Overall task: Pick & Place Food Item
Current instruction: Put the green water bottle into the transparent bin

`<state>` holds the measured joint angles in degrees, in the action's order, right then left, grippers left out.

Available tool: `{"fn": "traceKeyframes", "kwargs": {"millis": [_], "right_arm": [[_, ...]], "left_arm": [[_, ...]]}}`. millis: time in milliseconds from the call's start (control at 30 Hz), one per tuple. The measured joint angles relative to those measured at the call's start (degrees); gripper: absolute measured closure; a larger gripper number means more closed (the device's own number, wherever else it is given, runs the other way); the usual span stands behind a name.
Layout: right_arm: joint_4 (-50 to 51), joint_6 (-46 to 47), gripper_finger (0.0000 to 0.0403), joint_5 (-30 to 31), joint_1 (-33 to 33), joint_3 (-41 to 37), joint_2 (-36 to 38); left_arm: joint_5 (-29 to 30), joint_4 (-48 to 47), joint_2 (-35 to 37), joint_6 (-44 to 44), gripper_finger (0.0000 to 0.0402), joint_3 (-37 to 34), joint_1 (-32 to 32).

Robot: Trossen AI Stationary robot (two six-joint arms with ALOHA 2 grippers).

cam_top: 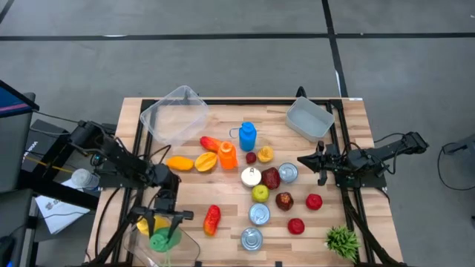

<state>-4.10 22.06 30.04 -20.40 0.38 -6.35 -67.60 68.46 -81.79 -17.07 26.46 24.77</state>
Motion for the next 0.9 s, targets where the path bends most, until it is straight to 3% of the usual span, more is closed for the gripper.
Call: {"fn": "traceKeyframes", "kwargs": {"millis": [900], "right_arm": [[0.0, 0.0, 0.0403, 0.0, 0.0, -0.01, 0.0]], "left_arm": [[-3.06, 4.88, -7.97, 2.13, 0.0179, 0.0, -0.48]]}}
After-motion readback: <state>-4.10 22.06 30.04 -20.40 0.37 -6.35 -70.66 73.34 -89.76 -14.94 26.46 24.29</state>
